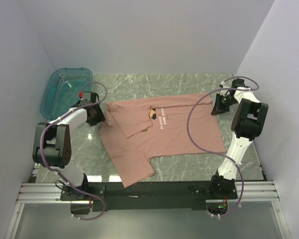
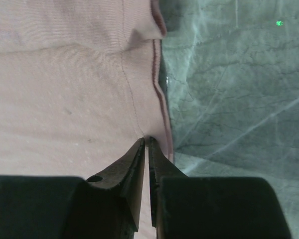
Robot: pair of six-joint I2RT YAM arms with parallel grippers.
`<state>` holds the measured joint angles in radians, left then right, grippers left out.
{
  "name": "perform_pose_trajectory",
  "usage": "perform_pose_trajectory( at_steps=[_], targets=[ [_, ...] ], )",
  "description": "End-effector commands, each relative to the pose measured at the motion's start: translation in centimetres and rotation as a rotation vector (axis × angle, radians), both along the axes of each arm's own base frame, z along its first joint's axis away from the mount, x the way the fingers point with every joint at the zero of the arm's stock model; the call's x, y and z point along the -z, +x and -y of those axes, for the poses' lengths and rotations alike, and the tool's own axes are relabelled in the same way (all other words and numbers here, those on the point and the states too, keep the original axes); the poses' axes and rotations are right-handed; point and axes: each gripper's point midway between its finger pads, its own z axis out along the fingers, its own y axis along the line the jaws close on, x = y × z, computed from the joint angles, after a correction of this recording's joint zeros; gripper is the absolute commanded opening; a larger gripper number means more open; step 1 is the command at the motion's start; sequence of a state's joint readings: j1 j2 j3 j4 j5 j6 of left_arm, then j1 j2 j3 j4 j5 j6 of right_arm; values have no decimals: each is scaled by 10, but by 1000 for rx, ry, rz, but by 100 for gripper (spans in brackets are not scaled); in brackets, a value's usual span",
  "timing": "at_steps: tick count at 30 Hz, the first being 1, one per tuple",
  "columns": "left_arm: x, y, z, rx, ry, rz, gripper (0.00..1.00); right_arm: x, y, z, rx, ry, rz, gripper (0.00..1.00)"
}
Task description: Fold and stack the t-shirts
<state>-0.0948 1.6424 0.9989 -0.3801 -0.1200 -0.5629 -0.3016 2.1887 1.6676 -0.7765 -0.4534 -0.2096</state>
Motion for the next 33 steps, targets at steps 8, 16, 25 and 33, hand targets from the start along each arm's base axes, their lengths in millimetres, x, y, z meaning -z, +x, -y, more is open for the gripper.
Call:
perform_pose_trajectory(
  at_steps=[8, 16, 25, 33],
  targets=[
    [-19, 43, 27, 173, -88, 46, 51, -20, -2, 7, -20, -14, 40, 15],
    [3, 55, 13, 147, -11, -45, 46, -23, -2, 10, -12, -2, 50, 16],
    [15, 47, -6, 86, 77, -111, 36, -22, -3, 23, 26, -33, 44, 15],
    [-27, 51, 9, 152, 6, 30, 53, -23, -6, 34, 51, -28, 46, 15]
  ],
)
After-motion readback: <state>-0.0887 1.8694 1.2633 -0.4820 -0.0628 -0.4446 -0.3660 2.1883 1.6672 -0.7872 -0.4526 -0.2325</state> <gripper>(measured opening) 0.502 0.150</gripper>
